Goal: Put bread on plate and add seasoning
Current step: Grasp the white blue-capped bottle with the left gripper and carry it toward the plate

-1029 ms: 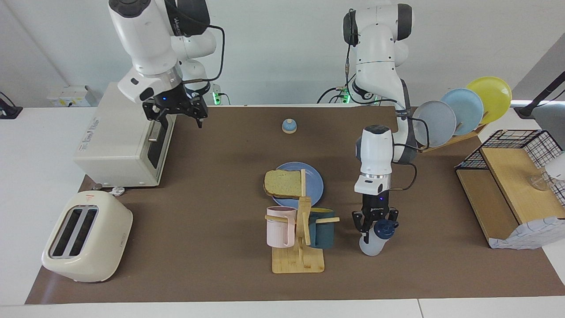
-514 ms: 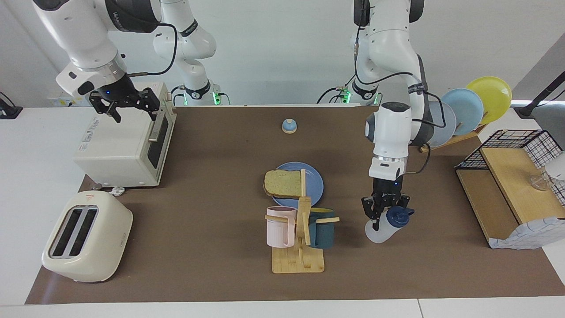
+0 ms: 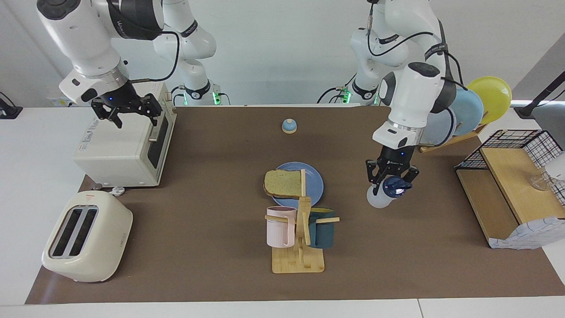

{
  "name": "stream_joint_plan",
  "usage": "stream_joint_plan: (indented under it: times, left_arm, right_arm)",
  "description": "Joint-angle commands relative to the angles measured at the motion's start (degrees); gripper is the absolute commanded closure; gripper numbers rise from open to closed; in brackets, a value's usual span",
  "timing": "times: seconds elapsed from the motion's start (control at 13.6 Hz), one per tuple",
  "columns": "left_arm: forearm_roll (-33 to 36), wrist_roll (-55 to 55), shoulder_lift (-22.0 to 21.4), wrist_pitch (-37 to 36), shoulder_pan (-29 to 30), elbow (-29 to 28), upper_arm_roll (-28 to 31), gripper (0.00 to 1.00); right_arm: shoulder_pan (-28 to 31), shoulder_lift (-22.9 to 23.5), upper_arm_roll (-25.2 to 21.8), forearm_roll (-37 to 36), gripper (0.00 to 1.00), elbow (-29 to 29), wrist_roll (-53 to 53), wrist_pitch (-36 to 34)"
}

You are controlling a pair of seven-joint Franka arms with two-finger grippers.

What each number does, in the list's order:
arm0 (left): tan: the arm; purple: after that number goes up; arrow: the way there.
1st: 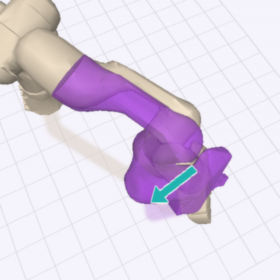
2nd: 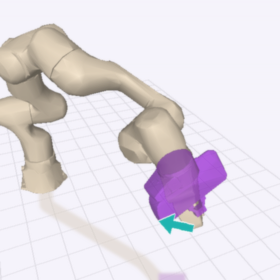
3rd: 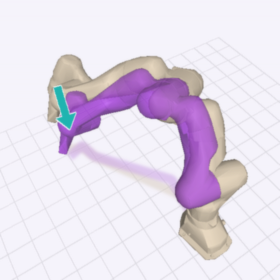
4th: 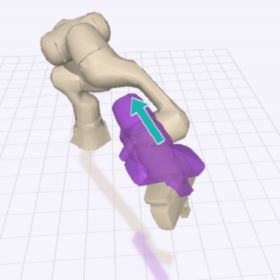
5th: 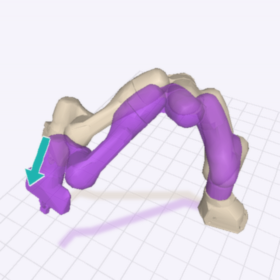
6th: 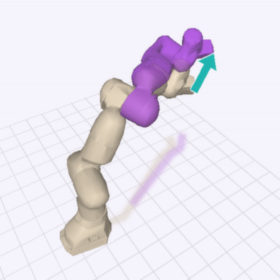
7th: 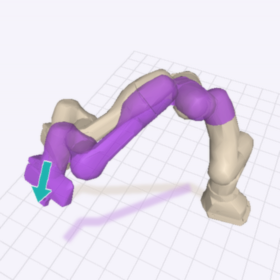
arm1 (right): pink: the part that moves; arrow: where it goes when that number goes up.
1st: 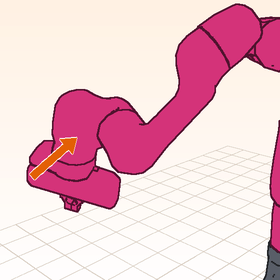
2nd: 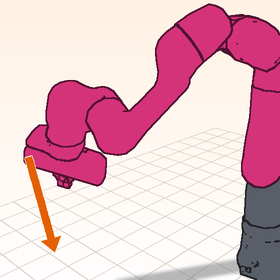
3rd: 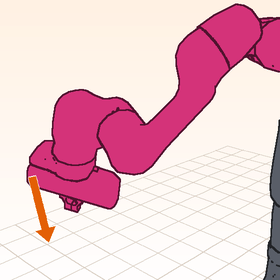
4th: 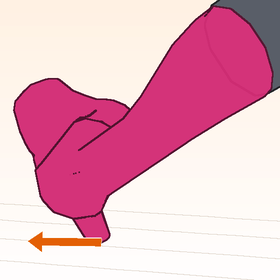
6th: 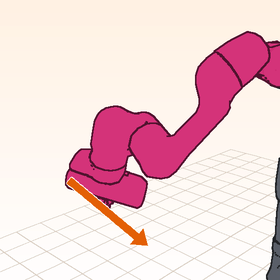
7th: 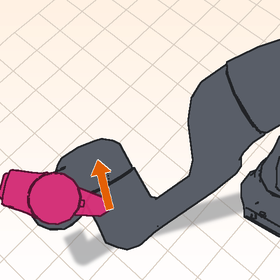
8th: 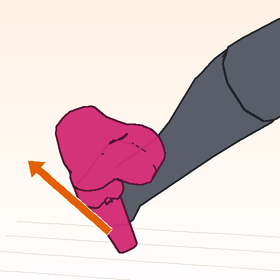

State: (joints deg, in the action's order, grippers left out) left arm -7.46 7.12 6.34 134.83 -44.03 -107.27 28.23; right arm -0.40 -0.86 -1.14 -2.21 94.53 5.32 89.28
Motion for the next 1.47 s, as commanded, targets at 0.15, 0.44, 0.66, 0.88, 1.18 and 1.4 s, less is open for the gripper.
stream_joint_plan:
  times: [0.15,0.44,0.66,0.88,1.18,1.4]
  left_arm:
    - [-0.01,11.06,-8.36,-15.18,-2.02,-1.62,-1.94,1.00]
    - [-0.01,15.28,-10.64,-19.68,-6.76,-3.37,-3.36,1.00]
    - [-0.01,27.90,-12.93,-21.96,-8.27,-6.80,-3.36,1.00]
    - [-0.01,35.32,-13.81,-25.31,-8.35,-7.42,-4.41,1.00]
    - [0.25,40.24,-14.08,-26.72,-8.36,-7.60,-6.25,1.00]
    - [3.16,43.07,-14.43,-27.68,-8.36,-7.60,-7.57,1.00]
  right_arm:
    - [1.19,-0.28,0.08,-0.69,0.00,-0.23,0.48,0.54]
    - [1.98,-0.20,0.17,-0.60,0.00,-0.14,0.57,0.02]
    - [1.81,-0.81,-0.27,-0.34,0.00,0.12,0.57,0.19]
    - [1.63,-0.90,-0.27,-0.34,0.00,0.30,0.57,-0.07]
    - [1.98,-1.08,-0.27,0.19,0.00,0.39,0.04,0.19]
    - [-1.51,-2.82,1.22,0.97,0.00,1.35,0.92,-0.25]
